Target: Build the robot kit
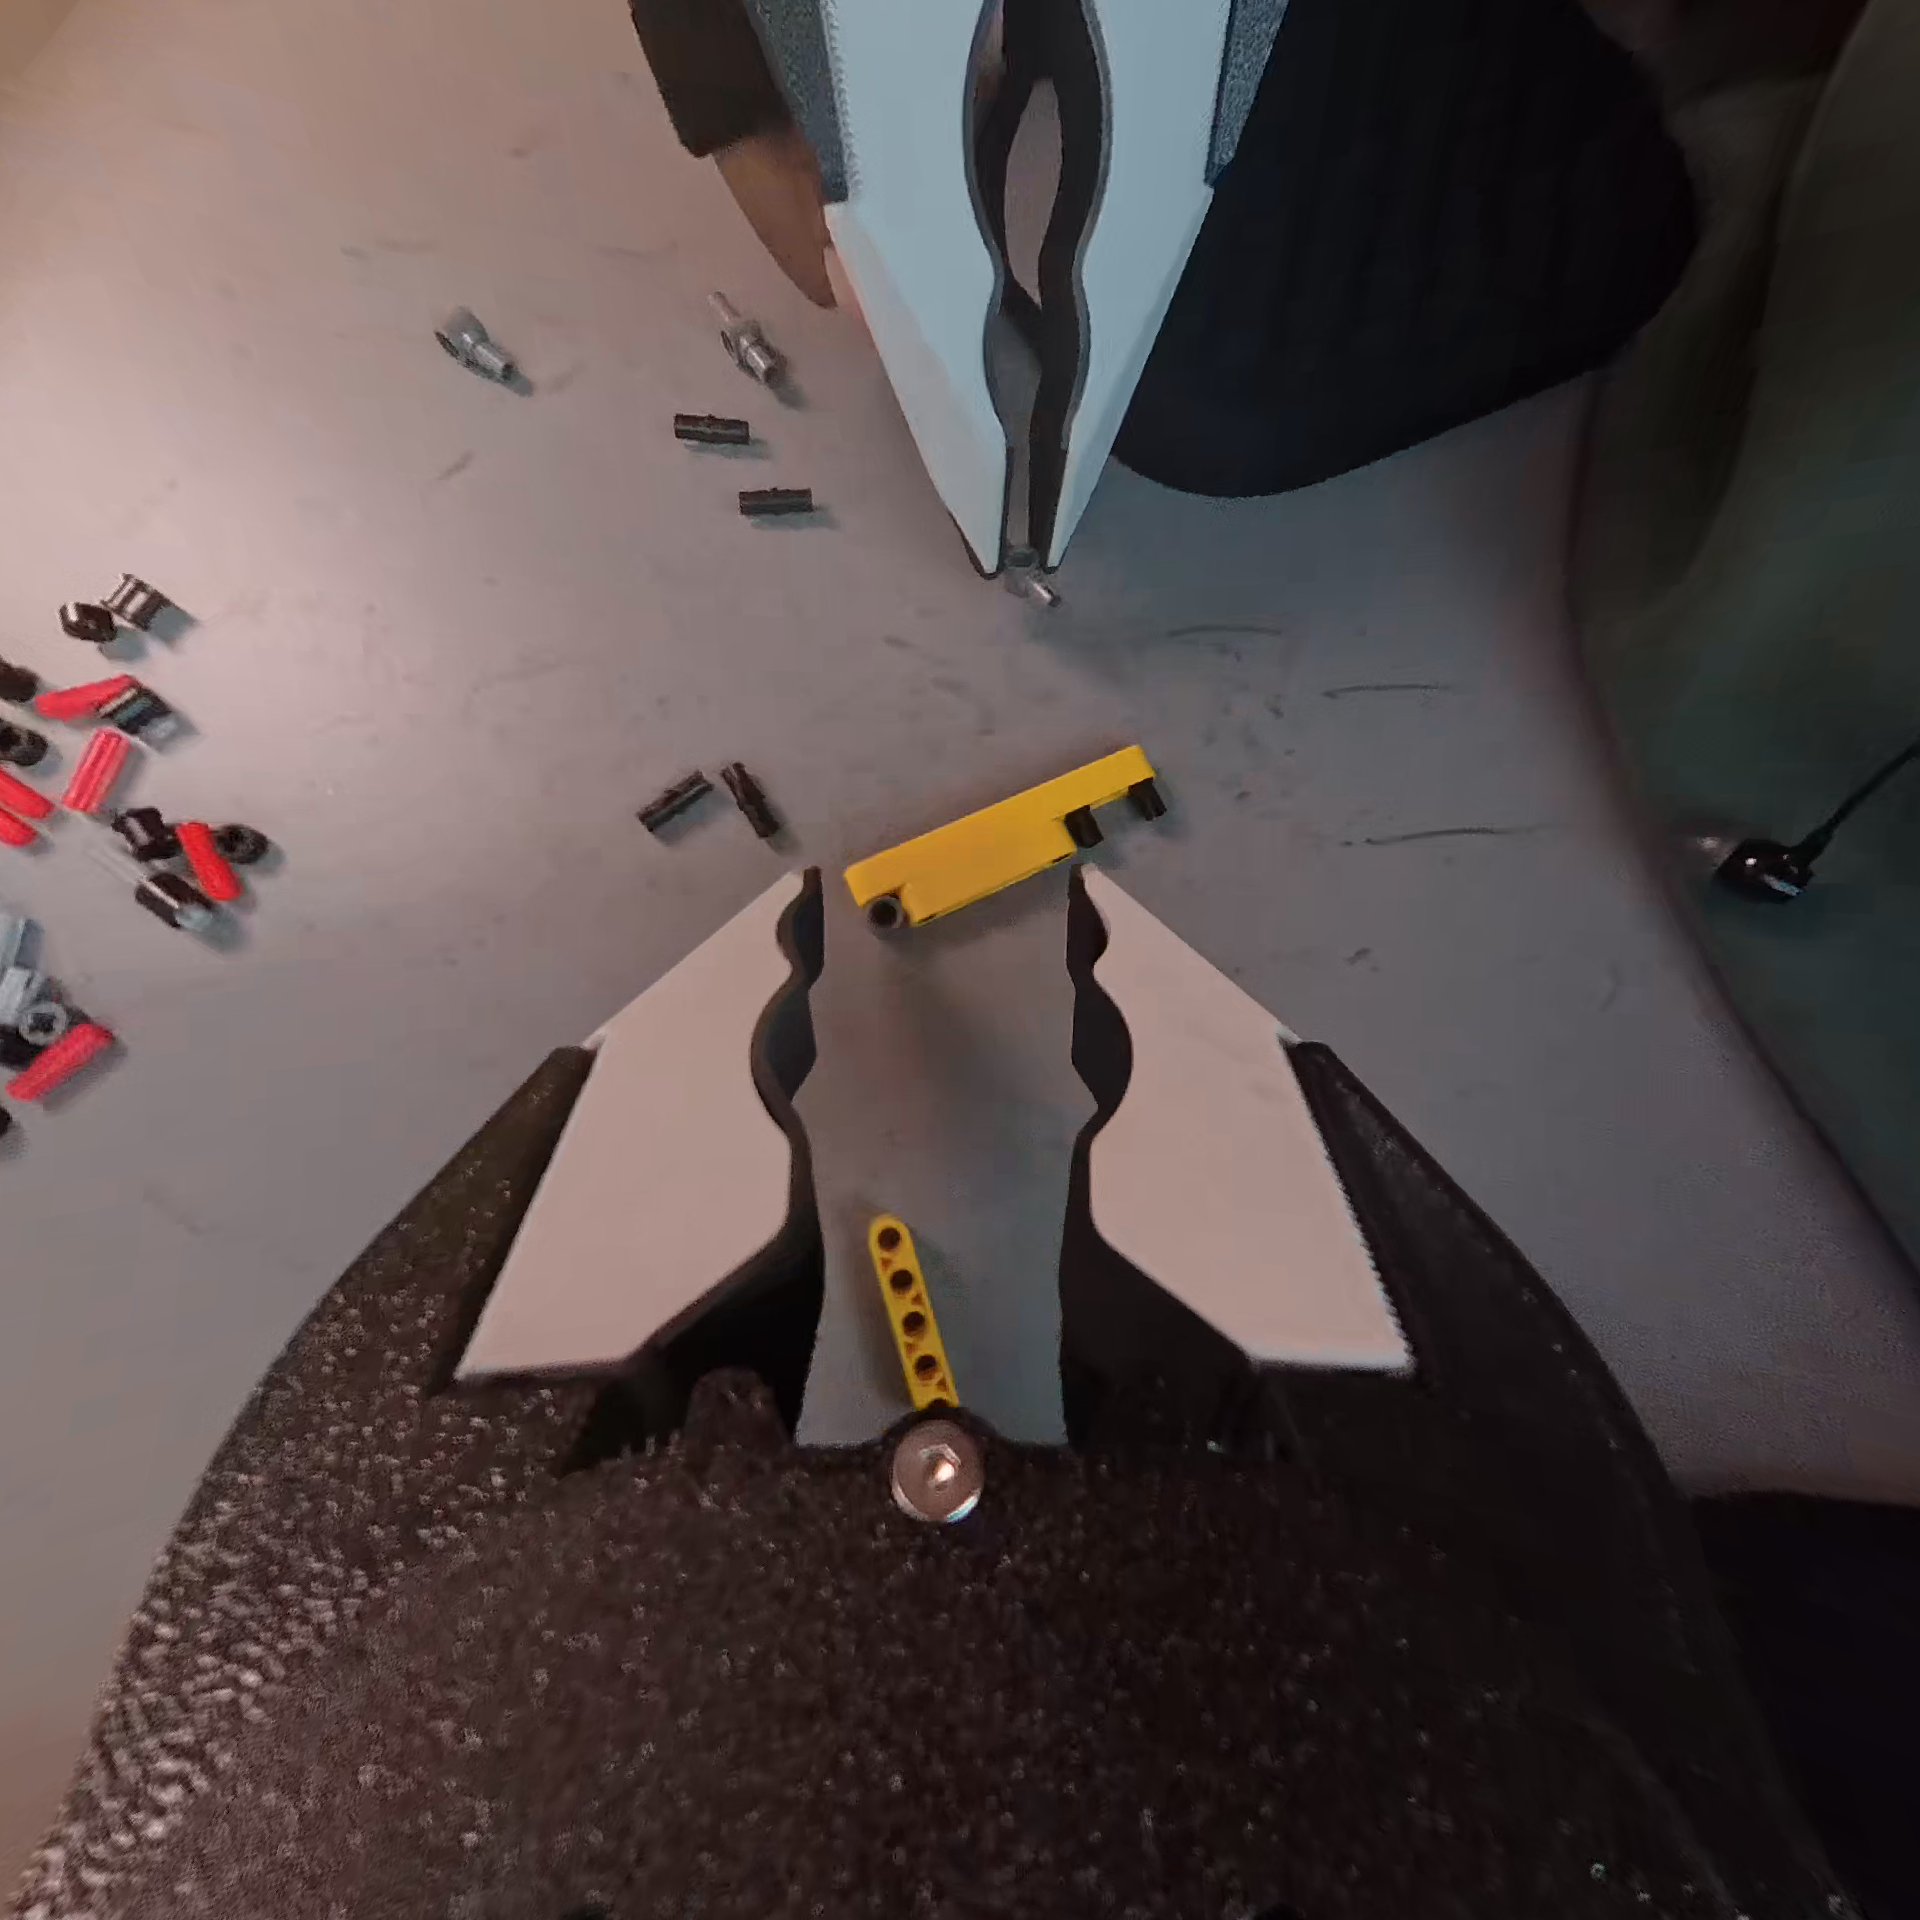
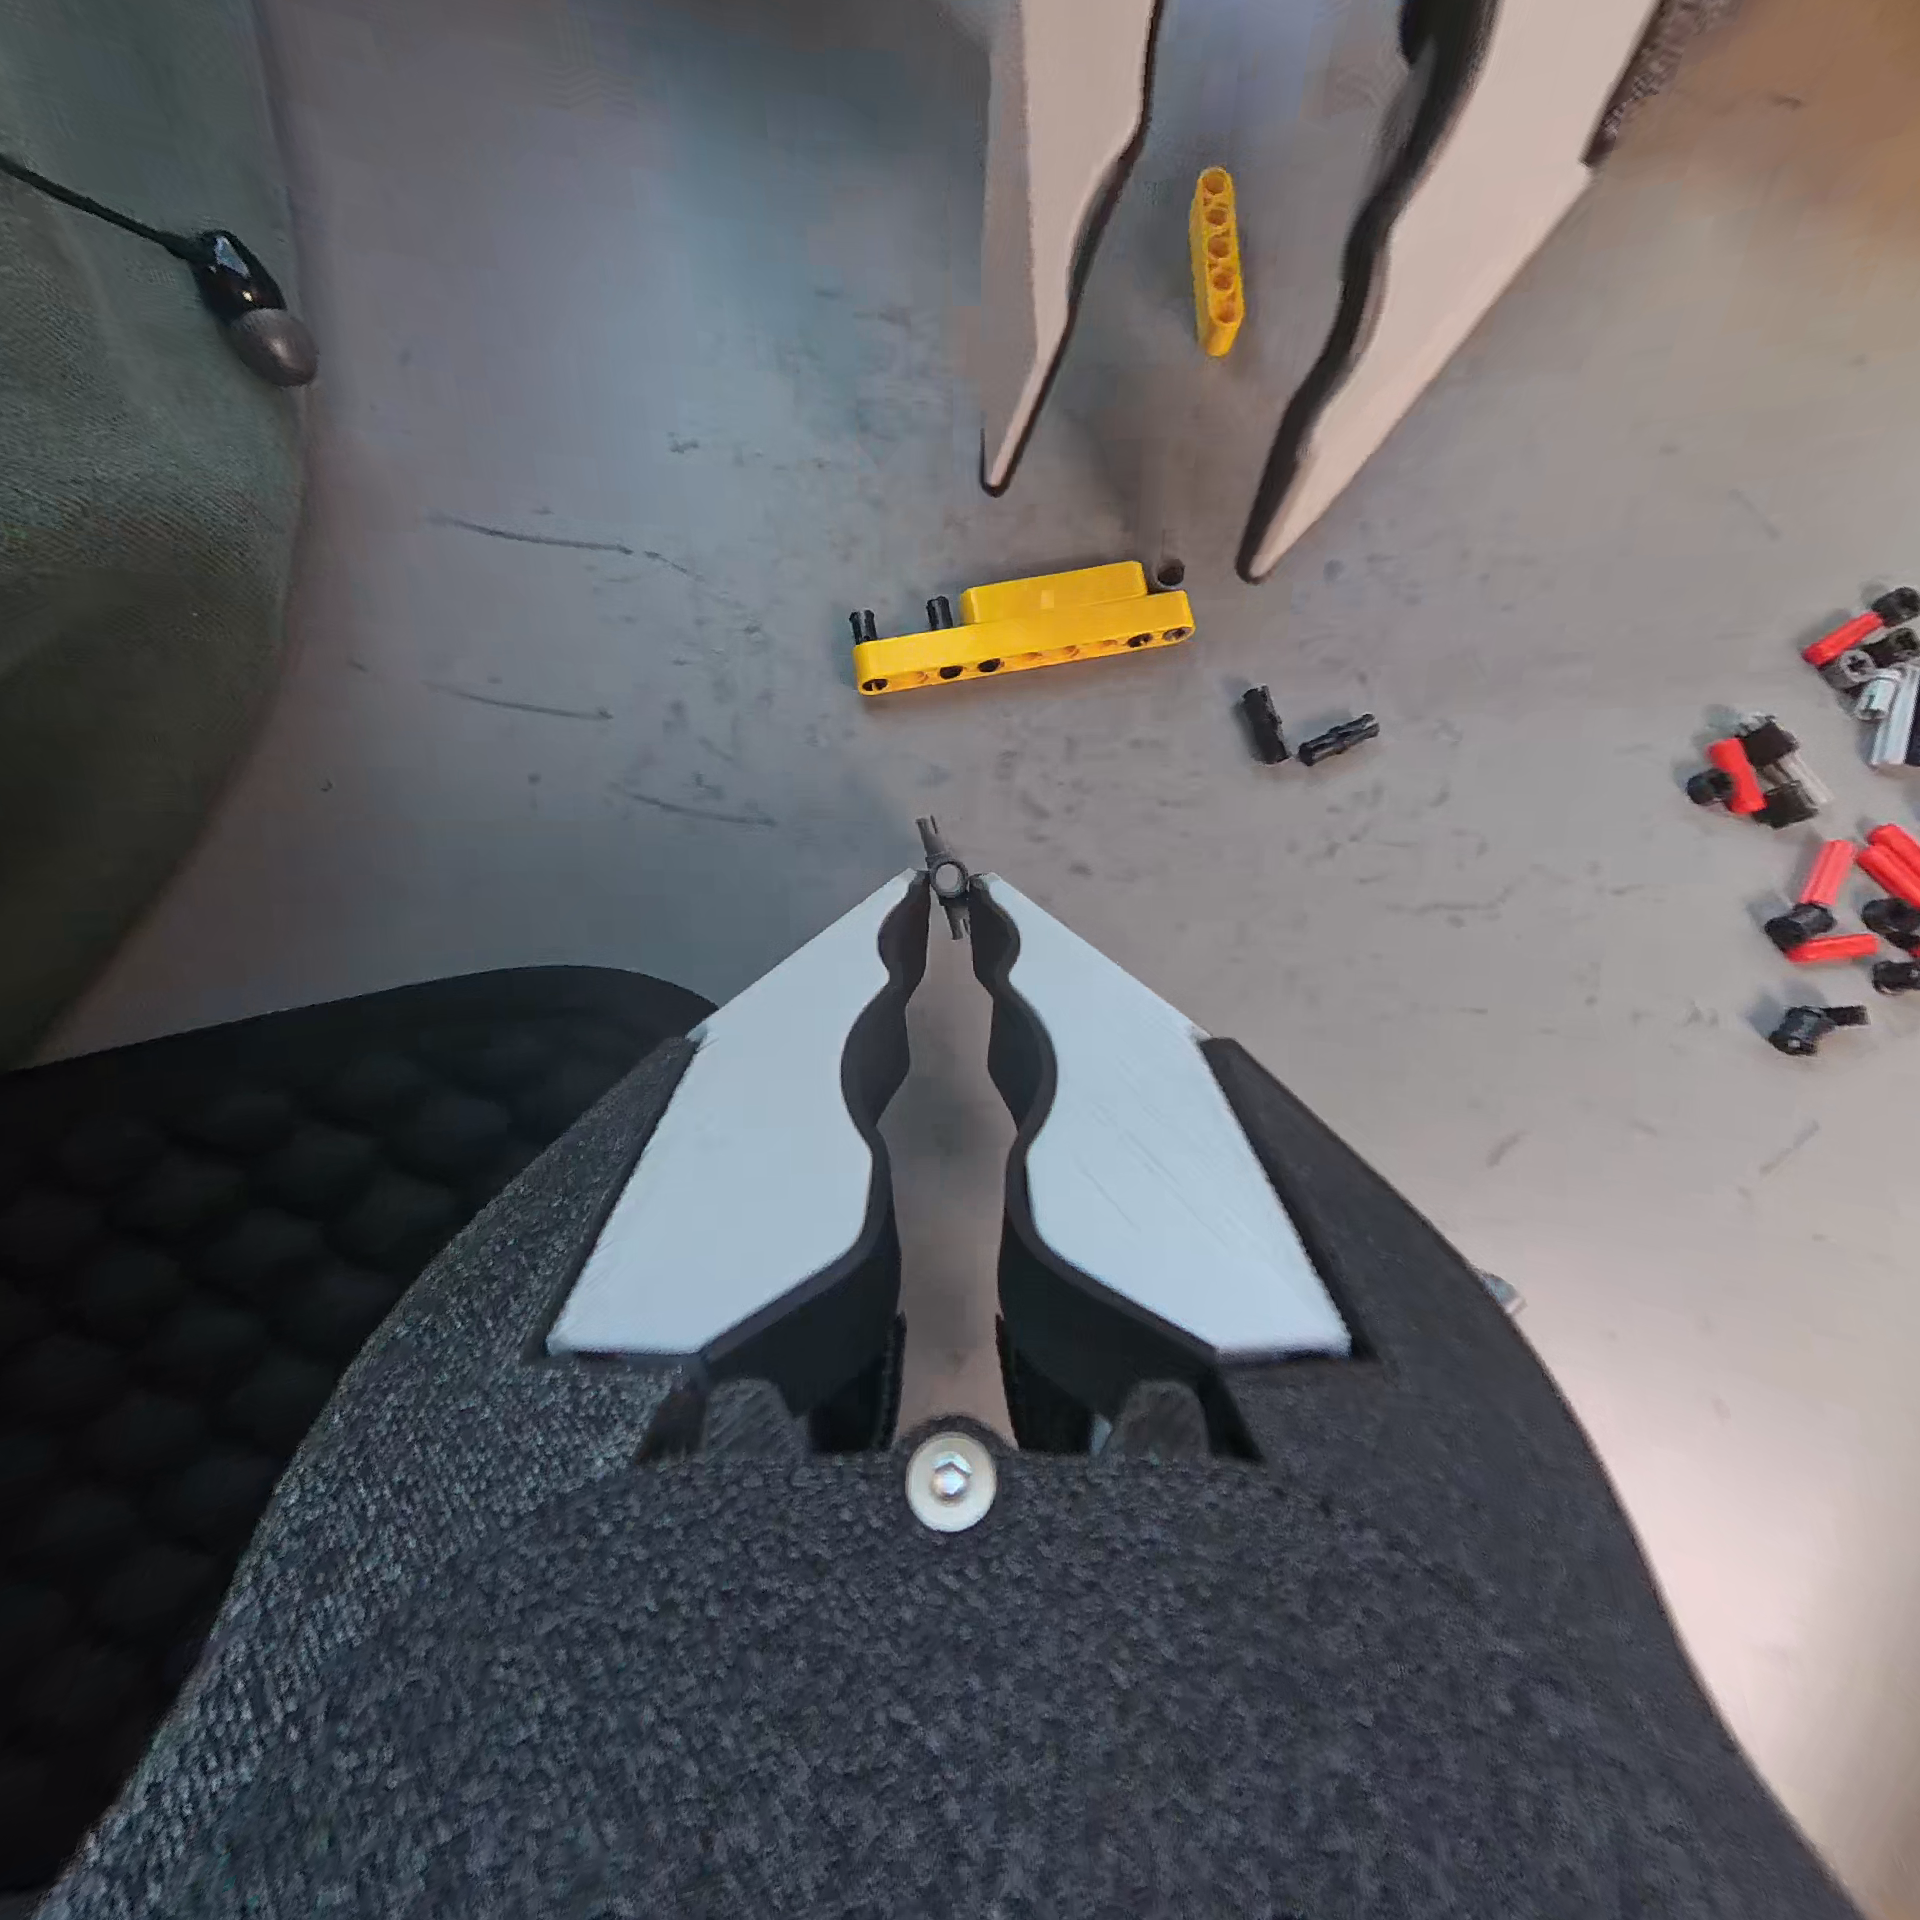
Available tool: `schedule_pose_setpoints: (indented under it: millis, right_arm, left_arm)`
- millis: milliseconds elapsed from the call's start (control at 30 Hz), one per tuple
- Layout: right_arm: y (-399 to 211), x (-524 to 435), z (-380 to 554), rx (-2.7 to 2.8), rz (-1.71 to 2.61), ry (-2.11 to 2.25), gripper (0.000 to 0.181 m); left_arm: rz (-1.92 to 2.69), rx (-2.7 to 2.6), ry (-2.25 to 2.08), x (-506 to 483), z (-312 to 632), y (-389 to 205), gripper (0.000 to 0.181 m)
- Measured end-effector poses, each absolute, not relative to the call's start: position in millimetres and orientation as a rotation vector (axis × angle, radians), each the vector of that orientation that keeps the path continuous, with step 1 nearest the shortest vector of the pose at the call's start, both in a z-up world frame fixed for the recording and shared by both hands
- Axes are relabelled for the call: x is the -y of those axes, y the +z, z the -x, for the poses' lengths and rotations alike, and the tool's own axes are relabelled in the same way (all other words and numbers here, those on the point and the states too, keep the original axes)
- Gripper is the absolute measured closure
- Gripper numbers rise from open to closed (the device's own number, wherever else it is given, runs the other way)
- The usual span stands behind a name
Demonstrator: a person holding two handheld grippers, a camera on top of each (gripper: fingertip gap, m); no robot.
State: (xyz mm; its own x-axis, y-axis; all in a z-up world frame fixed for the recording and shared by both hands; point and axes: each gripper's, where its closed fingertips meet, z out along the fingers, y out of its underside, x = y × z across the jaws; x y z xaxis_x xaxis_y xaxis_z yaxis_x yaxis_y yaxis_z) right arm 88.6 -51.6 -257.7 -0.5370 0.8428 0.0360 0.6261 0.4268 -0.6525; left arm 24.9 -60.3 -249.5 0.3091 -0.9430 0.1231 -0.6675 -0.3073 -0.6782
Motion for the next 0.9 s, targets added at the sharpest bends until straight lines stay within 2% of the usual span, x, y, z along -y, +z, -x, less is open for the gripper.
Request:
schedule_pose_setpoints:
  millis: [133, 233, 433, 500, 700, 900]
  right_arm:
    - [-263, 54, -90, 2.344, 1.261, 0.842, 0.174]
    - [-264, 51, -90, 2.332, 1.270, 0.826, 0.174]
    - [-266, 45, -87, 2.303, 1.307, 0.790, 0.174]
    - [-267, 45, -86, 2.302, 1.310, 0.783, 0.173]
    - [-263, 40, -85, 2.282, 1.311, 0.736, 0.161]
    - [-228, 56, -60, 2.174, 1.270, 0.880, 0.151]
  left_arm:
    - [2.116, -1.640, -0.765, 54, -30, -258, 0.136]
    - [2.119, -1.720, -0.752, 56, -30, -264, 0.148]
    - [2.096, -1.594, -0.592, 67, -28, -264, 0.153]
    - [2.075, -1.521, -0.490, 71, -25, -263, 0.162]
    - [2.002, -1.299, -0.220, 83, -15, -261, 0.168]
    - [1.853, -1.264, -0.009, 89, -14, -254, 0.174]
